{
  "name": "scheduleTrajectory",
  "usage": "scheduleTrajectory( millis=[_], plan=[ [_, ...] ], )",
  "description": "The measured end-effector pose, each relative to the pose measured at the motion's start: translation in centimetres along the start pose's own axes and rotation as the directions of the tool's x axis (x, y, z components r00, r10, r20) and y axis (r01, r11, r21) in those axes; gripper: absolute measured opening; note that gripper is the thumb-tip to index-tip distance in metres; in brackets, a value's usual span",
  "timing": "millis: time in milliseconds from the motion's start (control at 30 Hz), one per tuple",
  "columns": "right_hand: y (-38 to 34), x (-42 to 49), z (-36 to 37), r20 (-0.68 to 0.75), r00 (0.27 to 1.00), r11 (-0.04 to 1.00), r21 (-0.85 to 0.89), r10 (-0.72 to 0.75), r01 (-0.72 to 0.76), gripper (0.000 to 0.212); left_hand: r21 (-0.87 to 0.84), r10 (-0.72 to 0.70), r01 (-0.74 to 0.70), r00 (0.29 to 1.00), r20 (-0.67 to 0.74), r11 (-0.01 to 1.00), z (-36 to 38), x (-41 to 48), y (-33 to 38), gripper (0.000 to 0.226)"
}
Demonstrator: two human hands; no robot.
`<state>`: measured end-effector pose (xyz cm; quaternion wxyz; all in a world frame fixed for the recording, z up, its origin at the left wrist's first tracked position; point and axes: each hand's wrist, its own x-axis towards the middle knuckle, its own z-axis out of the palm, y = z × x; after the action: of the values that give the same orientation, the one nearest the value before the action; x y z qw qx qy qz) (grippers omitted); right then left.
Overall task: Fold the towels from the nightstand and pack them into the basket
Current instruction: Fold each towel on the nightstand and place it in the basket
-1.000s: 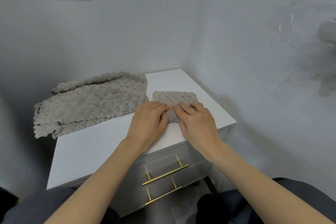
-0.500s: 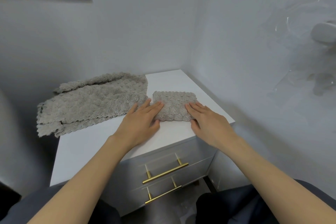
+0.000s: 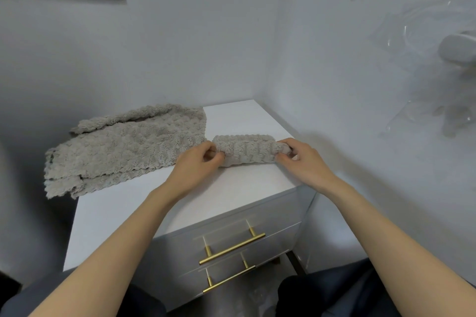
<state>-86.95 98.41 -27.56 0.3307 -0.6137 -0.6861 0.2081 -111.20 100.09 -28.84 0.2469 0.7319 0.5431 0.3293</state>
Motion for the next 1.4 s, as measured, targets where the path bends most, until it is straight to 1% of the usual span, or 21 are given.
scheduleTrajectory(
  millis=[67, 133, 200, 267, 333, 433, 500, 567, 600, 667, 733, 767, 833, 933, 1000, 1100, 1167, 1233, 1300, 1367, 1400],
  plan=[
    [-0.1, 0.1, -0.1, -0.002, 0.998, 0.992, 0.107, 0.061, -0.06, 0.013, -0.003, -0.035, 0.035, 0.999, -0.024, 0.999, 0.2, 0.2, -0.1, 0.032],
    [-0.3, 0.1, -0.2, 0.03, 0.991, 0.974, 0.182, 0.129, -0.133, 0.019, 0.025, -0.051, 0.053, 0.996, -0.067, 0.998, 0.5, 0.2, 0.0, 0.035],
    [-0.3, 0.1, -0.2, 0.049, 0.984, 0.971, 0.164, 0.169, -0.175, 0.031, 0.072, -0.06, 0.068, 0.992, -0.112, 0.995, 0.8, 0.1, 0.2, 0.038],
    [-0.4, 0.1, -0.2, 0.069, 0.978, 0.969, 0.136, 0.197, -0.205, 0.033, 0.136, -0.058, 0.076, 0.99, -0.132, 0.988, 0.9, -0.1, 0.3, 0.039],
    [-0.5, 0.3, -0.2, 0.094, 0.966, 0.959, 0.129, 0.243, -0.254, 0.037, 0.222, -0.061, 0.086, 0.991, -0.118, 0.971, 0.9, -0.2, 0.4, 0.04],
    [-0.4, 0.6, -0.1, 0.105, 0.943, 0.938, 0.12, 0.315, -0.326, 0.05, 0.315, -0.075, 0.096, 0.994, -0.078, 0.944, 0.8, 0.0, 0.7, 0.04],
    [-0.6, 0.7, 0.0, 0.07, 0.938, 0.936, 0.071, 0.34, -0.344, 0.046, 0.314, -0.094, 0.111, 0.993, -0.069, 0.943, 0.8, 0.1, 0.9, 0.04],
    [-0.8, 1.0, 0.1, 0.052, 0.934, 0.935, 0.023, 0.353, -0.355, 0.031, 0.284, -0.122, 0.14, 0.989, -0.082, 0.949, 0.8, 0.3, 1.0, 0.037],
    [-0.9, 1.1, 0.0, 0.052, 0.93, 0.931, 0.012, 0.364, -0.365, 0.027, 0.271, -0.141, 0.159, 0.986, -0.086, 0.949, 0.8, 0.4, 1.0, 0.034],
    [-1.2, 1.4, -0.1, 0.075, 0.921, 0.923, 0.006, 0.383, -0.384, 0.032, 0.239, -0.162, 0.174, 0.984, -0.068, 0.955, 0.8, 0.6, 0.9, 0.032],
    [-1.4, 1.7, -0.3, 0.109, 0.907, 0.912, -0.003, 0.407, -0.41, 0.042, 0.23, -0.148, 0.15, 0.989, -0.029, 0.962, 0.8, 0.8, 0.6, 0.036],
    [-1.5, 1.8, -0.4, 0.123, 0.9, 0.907, -0.018, 0.419, -0.42, 0.042, 0.243, -0.142, 0.14, 0.99, -0.011, 0.96, 0.7, 0.8, 0.5, 0.038],
    [-1.8, 2.0, -0.6, 0.155, 0.888, 0.901, -0.06, 0.434, -0.429, 0.036, 0.248, -0.153, 0.142, 0.988, 0.022, 0.958, 0.6, 0.8, 0.4, 0.037],
    [-2.0, 1.9, -0.8, 0.216, 0.873, 0.899, -0.066, 0.437, -0.434, 0.03, 0.181, -0.181, 0.169, 0.982, 0.051, 0.969, 0.7, 0.6, 0.5, 0.039],
    [-2.0, 1.7, -0.7, 0.228, 0.876, 0.902, -0.032, 0.426, -0.43, 0.028, 0.118, -0.206, 0.2, 0.978, 0.043, 0.973, 0.9, 0.4, 0.9, 0.041],
    [-2.0, 1.1, -0.3, 0.204, 0.899, 0.914, 0.04, 0.389, -0.404, 0.031, 0.01, -0.237, 0.237, 0.971, 0.019, 0.971, 1.1, 0.0, 1.4, 0.04],
    [-2.0, 0.6, -0.1, 0.169, 0.923, 0.927, 0.09, 0.347, -0.365, 0.031, -0.113, -0.233, 0.235, 0.972, 0.026, 0.965, 1.3, -0.4, 1.7, 0.036],
    [-2.3, 0.1, -0.2, 0.141, 0.938, 0.924, 0.179, 0.317, -0.339, 0.027, -0.242, -0.207, 0.21, 0.978, 0.038, 0.947, 1.4, -0.8, 2.2, 0.033],
    [-2.6, -0.4, -0.5, 0.116, 0.95, 0.905, 0.291, 0.289, -0.311, 0.021, -0.372, -0.189, 0.193, 0.981, 0.046, 0.908, 1.3, -1.4, 2.7, 0.029],
    [-2.8, -1.0, -1.1, 0.076, 0.951, 0.883, 0.356, 0.3, -0.307, 0.013, -0.469, -0.209, 0.21, 0.976, 0.054, 0.858, 1.0, -1.8, 3.1, 0.021],
    [-3.0, -1.3, -1.4, 0.06, 0.95, 0.877, 0.37, 0.307, -0.307, 0.015, -0.51, -0.221, 0.218, 0.974, 0.056, 0.832, 0.9, -2.0, 3.3, 0.018]
  ],
)
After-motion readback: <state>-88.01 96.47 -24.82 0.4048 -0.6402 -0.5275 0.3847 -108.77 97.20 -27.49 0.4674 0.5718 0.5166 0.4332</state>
